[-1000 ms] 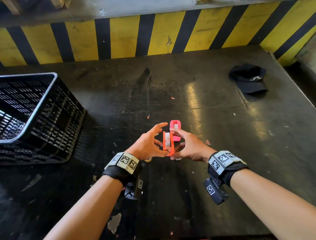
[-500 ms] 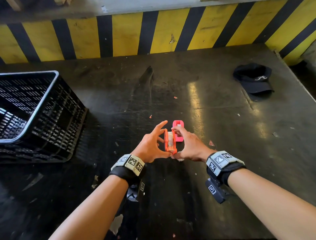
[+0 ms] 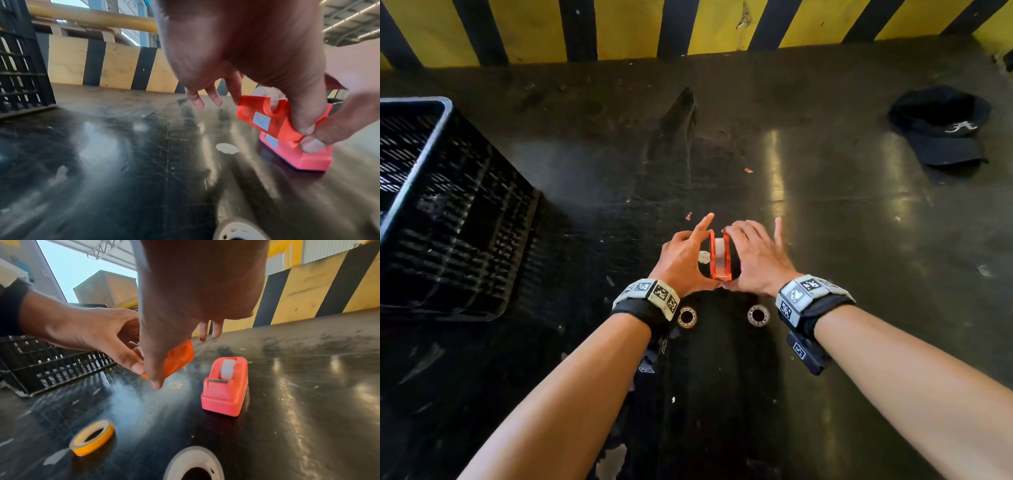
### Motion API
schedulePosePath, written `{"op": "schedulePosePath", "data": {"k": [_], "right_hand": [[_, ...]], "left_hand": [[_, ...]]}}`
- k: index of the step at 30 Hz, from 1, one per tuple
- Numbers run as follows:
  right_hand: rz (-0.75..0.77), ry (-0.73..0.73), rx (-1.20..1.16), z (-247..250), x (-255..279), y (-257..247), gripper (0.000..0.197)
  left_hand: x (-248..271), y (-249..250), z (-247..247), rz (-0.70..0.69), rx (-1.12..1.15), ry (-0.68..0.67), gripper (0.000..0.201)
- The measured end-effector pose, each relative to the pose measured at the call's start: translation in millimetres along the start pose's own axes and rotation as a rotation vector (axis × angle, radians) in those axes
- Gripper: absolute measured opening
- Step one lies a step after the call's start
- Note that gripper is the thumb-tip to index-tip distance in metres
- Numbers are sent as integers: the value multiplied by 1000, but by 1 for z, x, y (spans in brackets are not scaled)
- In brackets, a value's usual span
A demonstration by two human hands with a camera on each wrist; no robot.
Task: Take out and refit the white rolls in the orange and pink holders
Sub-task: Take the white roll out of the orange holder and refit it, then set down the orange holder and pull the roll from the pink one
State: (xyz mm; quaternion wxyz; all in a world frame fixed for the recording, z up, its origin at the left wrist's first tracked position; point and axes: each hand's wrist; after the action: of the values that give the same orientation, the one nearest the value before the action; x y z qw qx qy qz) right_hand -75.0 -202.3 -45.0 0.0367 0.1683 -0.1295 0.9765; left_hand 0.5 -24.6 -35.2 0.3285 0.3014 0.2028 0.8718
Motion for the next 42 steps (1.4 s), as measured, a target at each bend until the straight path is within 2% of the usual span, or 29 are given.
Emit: {"op": "schedulePosePath", "data": {"k": [8, 12, 17, 22, 24, 27, 30, 34, 36, 38, 42], "right_hand": [[-95, -37, 110, -22, -29, 0, 114], [-123, -65, 72, -27, -33, -1, 115], [-82, -126, -65, -23, -29, 15, 135], [-118, -207, -192, -9, -17, 65, 148], [-150, -234, -199, -10, -11, 79, 147], [-156, -225, -216, -15, -5, 81, 131], [-160, -177, -278, -15, 2, 76, 124], [-100, -117, -355, -5, 17, 66, 123], [-42, -64, -359, 2, 26, 60, 119], [-7, -34, -363, 6, 35, 54, 117], [21, -21, -358, 16, 53, 46, 113]], "left_hand": [[-34, -29, -20, 36, 34, -40, 136], [-40, -35, -26, 52, 25, -63, 134], [-41, -41, -29, 78, 5, -93, 137], [-36, -39, -23, 107, 35, -117, 148], [-34, -36, -17, 96, 50, -107, 150], [-31, -27, -9, 65, 72, -63, 148], [-26, -10, -1, 25, 104, 14, 133], [-18, 18, 8, -96, 40, 121, 74], [-15, 33, 10, -168, -35, 115, 56], [-14, 45, 9, -195, -115, 77, 51], [-9, 64, 9, -162, -257, 10, 51]]}}
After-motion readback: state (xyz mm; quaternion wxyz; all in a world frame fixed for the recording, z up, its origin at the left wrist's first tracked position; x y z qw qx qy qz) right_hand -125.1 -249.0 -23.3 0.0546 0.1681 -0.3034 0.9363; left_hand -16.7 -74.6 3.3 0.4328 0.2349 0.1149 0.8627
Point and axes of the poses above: each hand's wrist, its own x-axis away from the middle knuckle, its own z-axis out of the back of the hand, y = z × x, and after that the axes turned 9 degrees about -y, right-handed
